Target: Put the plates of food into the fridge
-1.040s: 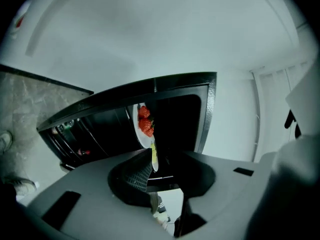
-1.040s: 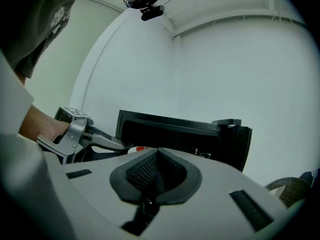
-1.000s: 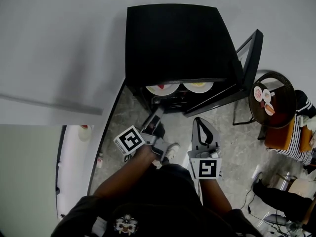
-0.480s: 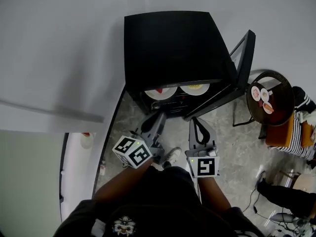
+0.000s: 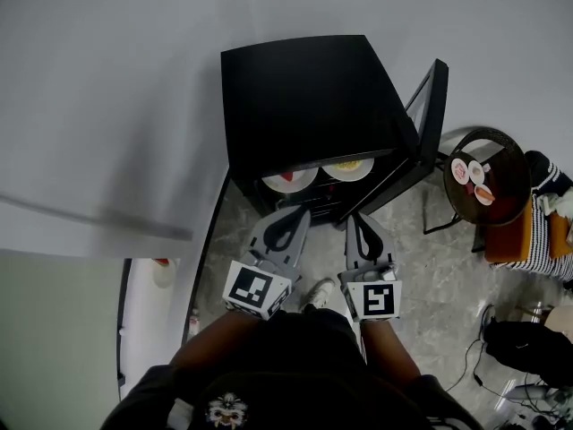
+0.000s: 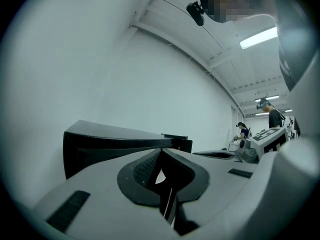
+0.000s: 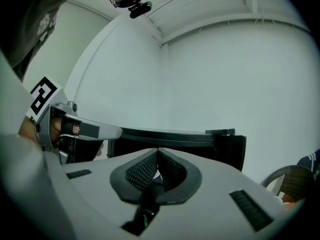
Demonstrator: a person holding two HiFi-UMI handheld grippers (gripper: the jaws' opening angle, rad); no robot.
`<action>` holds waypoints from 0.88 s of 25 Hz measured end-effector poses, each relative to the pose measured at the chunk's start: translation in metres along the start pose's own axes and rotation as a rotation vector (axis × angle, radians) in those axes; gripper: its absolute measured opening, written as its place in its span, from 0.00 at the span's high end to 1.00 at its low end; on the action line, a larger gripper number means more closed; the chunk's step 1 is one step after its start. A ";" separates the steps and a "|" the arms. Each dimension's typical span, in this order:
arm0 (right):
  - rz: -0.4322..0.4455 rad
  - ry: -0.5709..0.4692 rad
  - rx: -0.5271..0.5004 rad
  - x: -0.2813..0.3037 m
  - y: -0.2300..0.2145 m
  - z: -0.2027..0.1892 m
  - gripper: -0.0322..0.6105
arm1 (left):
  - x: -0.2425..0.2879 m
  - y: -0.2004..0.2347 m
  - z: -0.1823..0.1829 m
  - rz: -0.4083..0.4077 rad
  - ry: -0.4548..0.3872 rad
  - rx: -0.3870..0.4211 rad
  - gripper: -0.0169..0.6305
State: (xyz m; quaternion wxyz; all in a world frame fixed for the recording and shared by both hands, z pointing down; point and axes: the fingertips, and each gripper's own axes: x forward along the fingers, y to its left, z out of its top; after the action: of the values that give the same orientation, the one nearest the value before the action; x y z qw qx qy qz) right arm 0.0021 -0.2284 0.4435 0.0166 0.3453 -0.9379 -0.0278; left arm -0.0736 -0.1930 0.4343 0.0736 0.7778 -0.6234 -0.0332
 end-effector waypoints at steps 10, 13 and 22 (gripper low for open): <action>-0.065 -0.031 0.021 -0.007 -0.003 0.020 0.91 | -0.007 0.002 0.009 0.007 -0.016 0.011 0.94; -0.071 -0.056 -0.003 -0.010 -0.002 0.031 0.91 | -0.006 -0.001 0.010 -0.005 -0.023 -0.018 0.93; -0.069 -0.083 -0.031 -0.015 0.005 0.037 0.91 | -0.007 -0.010 0.009 -0.031 -0.015 0.001 0.94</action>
State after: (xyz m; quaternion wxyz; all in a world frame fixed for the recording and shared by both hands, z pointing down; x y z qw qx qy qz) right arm 0.0088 -0.2133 0.4070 -0.0178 0.3757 -0.9248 -0.0571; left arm -0.0669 -0.1851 0.4236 0.0679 0.7871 -0.6118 -0.0400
